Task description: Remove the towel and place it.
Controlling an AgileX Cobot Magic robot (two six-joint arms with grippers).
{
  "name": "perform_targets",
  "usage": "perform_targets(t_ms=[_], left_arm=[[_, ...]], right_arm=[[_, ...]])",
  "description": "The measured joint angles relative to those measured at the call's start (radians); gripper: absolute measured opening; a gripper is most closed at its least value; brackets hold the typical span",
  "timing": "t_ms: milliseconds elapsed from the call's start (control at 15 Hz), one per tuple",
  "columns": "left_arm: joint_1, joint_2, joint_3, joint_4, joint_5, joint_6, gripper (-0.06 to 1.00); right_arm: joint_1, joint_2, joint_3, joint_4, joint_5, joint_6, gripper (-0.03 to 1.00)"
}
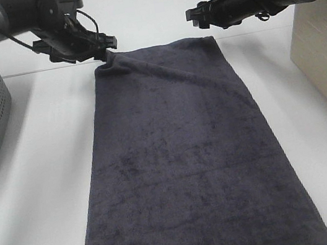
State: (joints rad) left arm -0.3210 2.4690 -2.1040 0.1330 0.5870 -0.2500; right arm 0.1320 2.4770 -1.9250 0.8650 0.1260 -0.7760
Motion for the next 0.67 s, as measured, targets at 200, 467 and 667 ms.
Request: perform_targets(t_ms=[200, 467, 667], left_arm=[[-0.001, -0.175, 0.0, -0.056, 0.412, 0.054, 0.67], [-0.003, -0.323, -0.004, -0.043, 0.542, 0.079, 0.67], [-0.003, -0.382, -0.006, 0.003, 0.542, 0.08, 0.67]], right_arm=[[0.0, 0.002, -0.003, -0.001, -0.071, 0.002, 0.57], [0.0, 0.052, -0.058, -0.003, -0.081, 0.002, 0.57], [0.0, 0.098, -0.091, -0.003, -0.059, 0.002, 0.57]])
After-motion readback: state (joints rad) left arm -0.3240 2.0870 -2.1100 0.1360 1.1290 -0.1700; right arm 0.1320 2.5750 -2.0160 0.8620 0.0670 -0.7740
